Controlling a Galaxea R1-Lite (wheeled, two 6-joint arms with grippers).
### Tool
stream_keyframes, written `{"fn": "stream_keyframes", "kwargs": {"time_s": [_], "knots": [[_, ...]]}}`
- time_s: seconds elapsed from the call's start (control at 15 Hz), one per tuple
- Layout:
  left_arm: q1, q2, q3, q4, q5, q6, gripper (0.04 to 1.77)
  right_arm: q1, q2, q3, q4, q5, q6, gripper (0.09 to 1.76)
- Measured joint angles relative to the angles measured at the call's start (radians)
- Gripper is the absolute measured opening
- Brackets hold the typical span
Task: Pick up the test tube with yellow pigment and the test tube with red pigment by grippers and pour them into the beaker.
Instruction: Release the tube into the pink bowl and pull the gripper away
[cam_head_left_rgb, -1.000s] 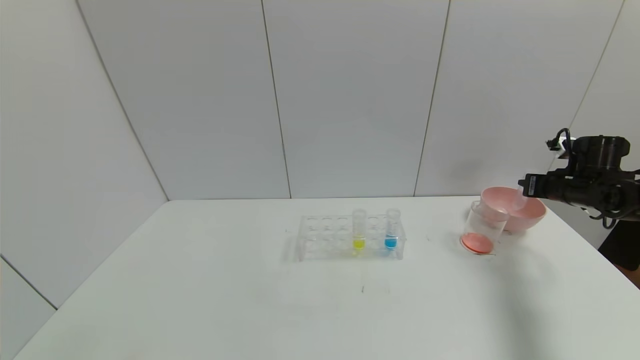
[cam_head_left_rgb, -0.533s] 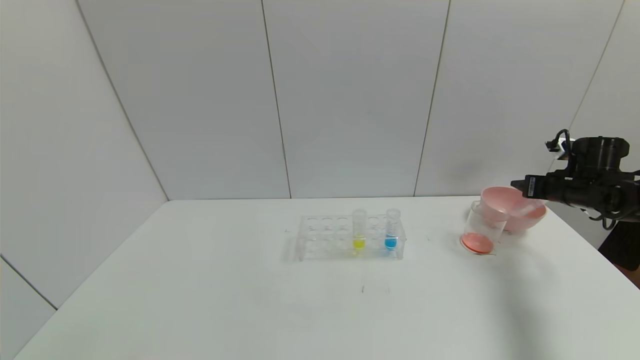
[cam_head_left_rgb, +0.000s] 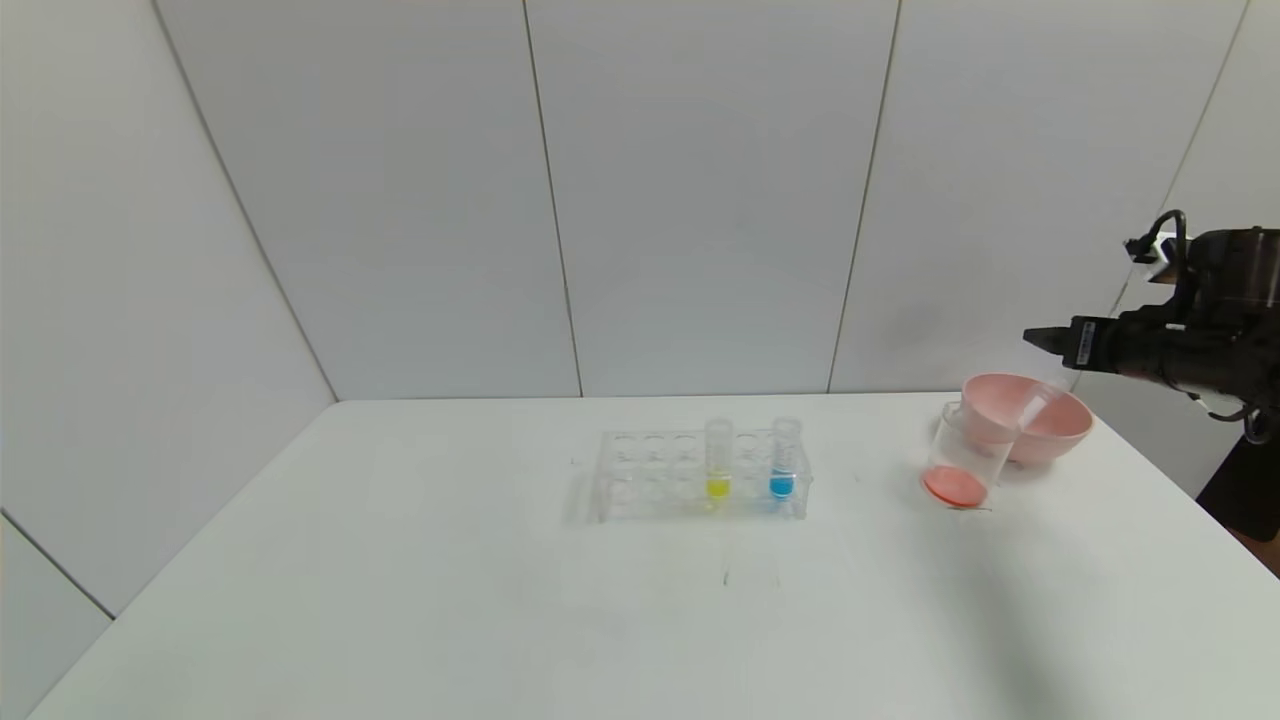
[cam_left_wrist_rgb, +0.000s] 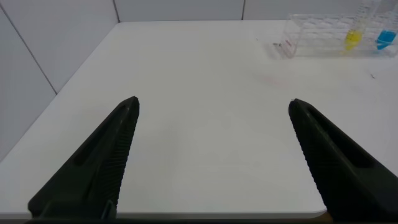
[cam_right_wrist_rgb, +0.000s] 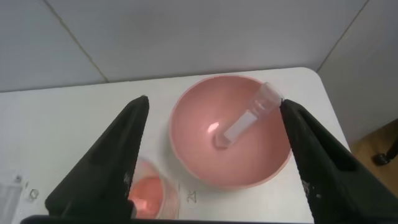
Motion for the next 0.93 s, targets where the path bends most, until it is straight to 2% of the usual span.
{"fn": "stream_keyframes", "kwargs": {"time_s": [0.27,0.47,0.67,0.93], "knots": [[0.0,0.0,0.0,0.0,0.0,0.0,1.72,0.09,-0.235,0.269,0.001,-0.005,0.004,1.59],[0.0,0.0,0.0,0.0,0.0,0.0,1.72,0.21,-0.422,0.484,0.002,-0.05,0.038,1.63],[0.0,0.0,0.0,0.0,0.0,0.0,1.72,0.411,-0.56,0.632,0.003,-0.207,0.119,1.65],[0.0,0.0,0.0,0.0,0.0,0.0,1.72,0.702,-0.636,0.699,0.011,-0.477,0.224,1.68]]}}
